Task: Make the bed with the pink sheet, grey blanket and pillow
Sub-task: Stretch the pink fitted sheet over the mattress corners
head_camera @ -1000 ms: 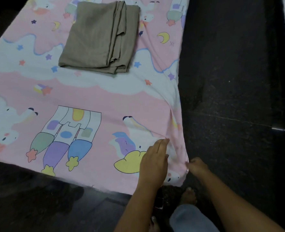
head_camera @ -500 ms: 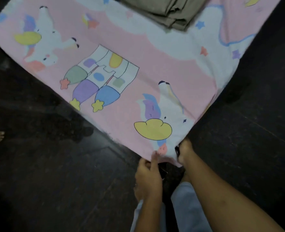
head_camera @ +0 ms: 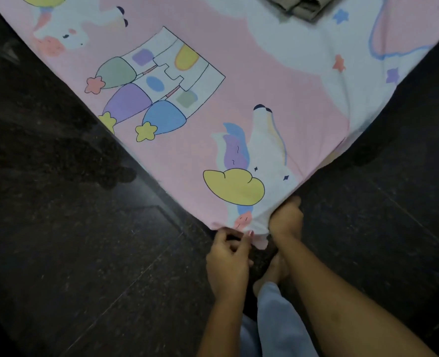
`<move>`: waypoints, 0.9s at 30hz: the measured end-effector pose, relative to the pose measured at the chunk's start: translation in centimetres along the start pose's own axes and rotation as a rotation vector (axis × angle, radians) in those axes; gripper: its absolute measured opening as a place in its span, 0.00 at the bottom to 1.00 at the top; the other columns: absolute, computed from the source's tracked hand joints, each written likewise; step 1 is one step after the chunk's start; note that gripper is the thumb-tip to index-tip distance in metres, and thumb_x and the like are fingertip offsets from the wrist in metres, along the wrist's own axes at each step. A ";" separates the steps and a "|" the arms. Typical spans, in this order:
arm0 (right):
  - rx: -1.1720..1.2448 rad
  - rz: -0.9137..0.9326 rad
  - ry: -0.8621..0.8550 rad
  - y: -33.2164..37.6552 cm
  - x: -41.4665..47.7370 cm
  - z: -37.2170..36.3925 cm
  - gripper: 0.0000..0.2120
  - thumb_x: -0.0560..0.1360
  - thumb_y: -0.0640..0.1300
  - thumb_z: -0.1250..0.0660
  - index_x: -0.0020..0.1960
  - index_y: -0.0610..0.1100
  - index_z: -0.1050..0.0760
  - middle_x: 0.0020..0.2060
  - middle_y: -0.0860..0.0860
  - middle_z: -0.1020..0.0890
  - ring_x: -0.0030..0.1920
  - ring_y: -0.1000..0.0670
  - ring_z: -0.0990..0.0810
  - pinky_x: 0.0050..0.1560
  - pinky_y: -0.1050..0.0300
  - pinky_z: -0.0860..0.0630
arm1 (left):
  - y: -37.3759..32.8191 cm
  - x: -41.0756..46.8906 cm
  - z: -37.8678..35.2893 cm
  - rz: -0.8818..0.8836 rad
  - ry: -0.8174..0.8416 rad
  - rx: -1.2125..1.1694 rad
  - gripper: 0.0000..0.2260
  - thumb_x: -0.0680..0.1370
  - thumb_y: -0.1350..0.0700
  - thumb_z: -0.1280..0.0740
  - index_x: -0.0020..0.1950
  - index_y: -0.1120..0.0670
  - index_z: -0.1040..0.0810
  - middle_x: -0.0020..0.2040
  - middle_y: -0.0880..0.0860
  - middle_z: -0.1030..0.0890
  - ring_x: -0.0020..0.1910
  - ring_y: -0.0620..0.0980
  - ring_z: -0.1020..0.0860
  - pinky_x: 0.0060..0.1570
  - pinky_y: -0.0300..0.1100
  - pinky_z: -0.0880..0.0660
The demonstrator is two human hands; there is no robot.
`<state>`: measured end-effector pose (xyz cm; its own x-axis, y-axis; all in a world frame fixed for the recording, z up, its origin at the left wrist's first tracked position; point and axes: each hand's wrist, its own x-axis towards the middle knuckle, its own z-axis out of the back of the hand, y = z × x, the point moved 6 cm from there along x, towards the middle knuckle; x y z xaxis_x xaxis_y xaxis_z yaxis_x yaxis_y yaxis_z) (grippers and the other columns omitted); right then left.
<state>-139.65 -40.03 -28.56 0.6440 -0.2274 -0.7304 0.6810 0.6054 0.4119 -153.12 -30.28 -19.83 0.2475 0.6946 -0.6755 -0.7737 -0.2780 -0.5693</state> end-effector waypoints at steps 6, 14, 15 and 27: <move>0.075 0.033 0.044 0.1 -0.3 -0.2 0.15 0.82 0.46 0.49 0.62 0.39 0.33 0.57 0.39 0.23 0.51 0.43 0.25 0.51 0.51 0.27 | -1.3 1.5 2.0 -0.045 -0.162 0.173 0.09 0.74 0.48 0.30 0.43 0.52 0.25 0.36 0.47 0.19 0.31 0.45 0.20 0.36 0.43 0.24; 0.231 -0.361 0.582 -5.2 -4.6 -3.1 0.25 0.80 0.59 0.47 0.69 0.45 0.30 0.64 0.46 0.26 0.67 0.44 0.30 0.68 0.46 0.35 | -2.1 2.3 2.5 -0.116 -0.066 0.409 0.10 0.76 0.51 0.35 0.37 0.54 0.26 0.39 0.53 0.19 0.39 0.55 0.22 0.33 0.43 0.31; 0.181 -0.372 0.615 -5.7 -5.2 -3.3 0.22 0.80 0.59 0.46 0.65 0.47 0.27 0.60 0.46 0.23 0.63 0.45 0.27 0.66 0.44 0.34 | -2.2 2.2 2.5 -0.118 -0.054 0.480 0.08 0.76 0.51 0.36 0.39 0.53 0.25 0.42 0.54 0.19 0.42 0.56 0.22 0.34 0.42 0.32; 0.483 -0.200 0.151 -4.6 -3.7 -5.4 0.08 0.79 0.48 0.40 0.50 0.46 0.25 0.48 0.45 0.19 0.48 0.44 0.20 0.55 0.45 0.23 | -4.7 1.4 1.0 -0.191 0.087 0.834 0.13 0.81 0.52 0.43 0.60 0.57 0.26 0.59 0.56 0.23 0.58 0.56 0.24 0.46 0.45 0.31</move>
<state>-147.04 -37.82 -30.68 0.4523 -0.1687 -0.8758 0.8908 0.1337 0.4343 -149.69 -27.38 -17.61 0.4344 0.6170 -0.6562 -0.8817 0.4404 -0.1695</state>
